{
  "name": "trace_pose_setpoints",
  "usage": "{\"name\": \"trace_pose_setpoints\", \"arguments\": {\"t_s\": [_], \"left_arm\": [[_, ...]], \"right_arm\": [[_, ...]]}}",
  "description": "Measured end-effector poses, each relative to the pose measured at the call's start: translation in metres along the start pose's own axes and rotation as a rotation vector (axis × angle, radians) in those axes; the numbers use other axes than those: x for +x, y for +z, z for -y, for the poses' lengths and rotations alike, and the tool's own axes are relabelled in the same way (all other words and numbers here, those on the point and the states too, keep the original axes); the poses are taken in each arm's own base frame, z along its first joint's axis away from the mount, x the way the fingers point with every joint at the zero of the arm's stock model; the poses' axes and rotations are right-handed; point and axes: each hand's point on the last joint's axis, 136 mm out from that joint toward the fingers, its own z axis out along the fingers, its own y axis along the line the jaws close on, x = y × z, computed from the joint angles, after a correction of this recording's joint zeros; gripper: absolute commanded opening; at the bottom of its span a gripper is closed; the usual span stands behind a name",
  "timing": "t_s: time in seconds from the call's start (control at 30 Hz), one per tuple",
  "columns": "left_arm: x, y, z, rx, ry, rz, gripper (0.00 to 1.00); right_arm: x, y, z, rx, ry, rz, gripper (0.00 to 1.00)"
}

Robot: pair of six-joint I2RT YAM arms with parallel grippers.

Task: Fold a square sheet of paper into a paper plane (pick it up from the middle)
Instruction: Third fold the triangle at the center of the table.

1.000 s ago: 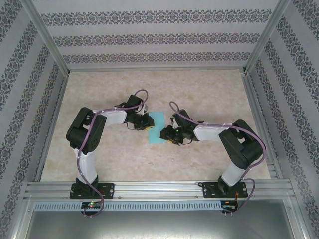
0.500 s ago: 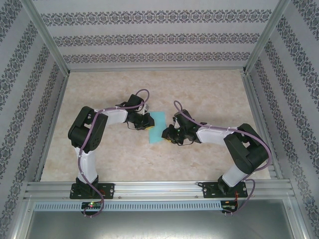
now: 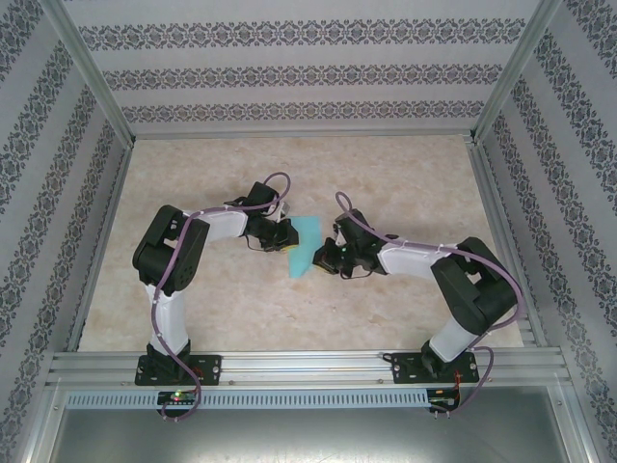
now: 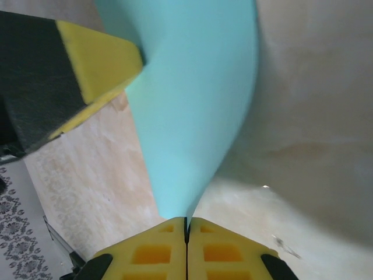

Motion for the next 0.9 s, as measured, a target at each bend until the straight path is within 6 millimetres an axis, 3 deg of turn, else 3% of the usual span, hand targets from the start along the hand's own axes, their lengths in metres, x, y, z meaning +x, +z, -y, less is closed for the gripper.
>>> {"name": "trace_pose_setpoints", "arguments": {"t_s": [0.37,0.6,0.9], "left_arm": [[-0.008,-0.007,0.007,-0.018,0.032,0.009,0.22],[-0.022,-0.016,0.011,-0.054,0.061,0.065,0.18],[-0.022,-0.003,-0.003,-0.088,0.034,0.034,0.13]], "right_arm": [[-0.012,0.025,-0.023,-0.003,-0.053,-0.004,0.09],[-0.018,0.031,-0.027,0.002,-0.068,0.005,0.09],[-0.023,0.04,-0.026,0.006,-0.062,0.004,0.09]]}}
